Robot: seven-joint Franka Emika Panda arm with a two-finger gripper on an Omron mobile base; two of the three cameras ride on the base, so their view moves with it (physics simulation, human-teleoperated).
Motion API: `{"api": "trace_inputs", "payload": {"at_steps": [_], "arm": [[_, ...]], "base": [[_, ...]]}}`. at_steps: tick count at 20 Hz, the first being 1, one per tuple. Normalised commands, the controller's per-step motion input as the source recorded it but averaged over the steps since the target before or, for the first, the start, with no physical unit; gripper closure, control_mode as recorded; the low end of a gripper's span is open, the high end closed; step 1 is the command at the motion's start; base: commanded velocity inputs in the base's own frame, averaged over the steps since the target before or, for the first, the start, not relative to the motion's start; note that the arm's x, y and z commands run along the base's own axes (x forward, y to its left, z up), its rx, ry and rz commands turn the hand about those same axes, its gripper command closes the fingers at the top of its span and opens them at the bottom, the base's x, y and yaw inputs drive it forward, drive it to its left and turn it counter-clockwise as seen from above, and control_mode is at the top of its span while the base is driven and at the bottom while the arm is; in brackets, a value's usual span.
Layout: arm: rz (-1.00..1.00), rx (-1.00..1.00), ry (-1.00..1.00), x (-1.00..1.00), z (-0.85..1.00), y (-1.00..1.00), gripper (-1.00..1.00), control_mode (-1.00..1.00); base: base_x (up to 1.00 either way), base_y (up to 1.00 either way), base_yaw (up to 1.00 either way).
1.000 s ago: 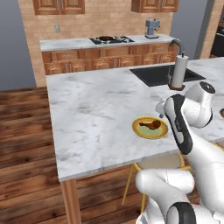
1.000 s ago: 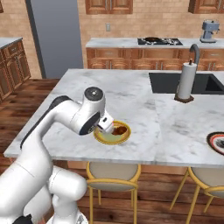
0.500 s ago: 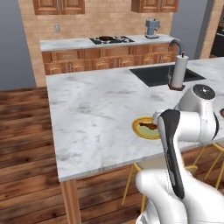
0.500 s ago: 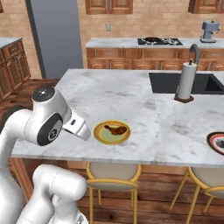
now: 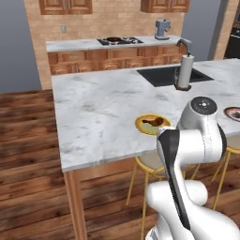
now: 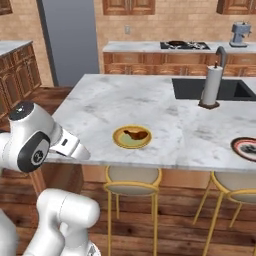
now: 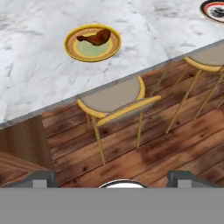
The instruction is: Take the chicken drumsticks from the pan and place one on each plate on the dining counter.
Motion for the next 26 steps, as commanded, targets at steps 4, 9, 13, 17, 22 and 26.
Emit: {"api": "trace_inputs", "payload": {"at_steps": [4,9,13,17,22,26], "arm": [[0.0,0.0,0.0,0.0,0.0,0.0,-1.0,1.0],[0.0,0.0,0.0,0.0,0.0,0.0,-1.0,1.0],[0.0,0.0,0.0,0.0,0.0,0.0,-1.0,1.0],[0.0,0.0,0.0,0.0,0.0,0.0,-1.0,1.0],[0.0,0.0,0.0,0.0,0.0,0.0,-1.0,1.0],[0.0,0.0,0.0,0.0,0.0,0.0,-1.0,1.0]], "base": [[-0.73,0.59,0.13],[-0.19,1.0,0.11],[0.0,1.0,0.16],[0.0,1.0,0.13],[0.32,0.96,0.09],[0.98,0.67,0.0]]}}
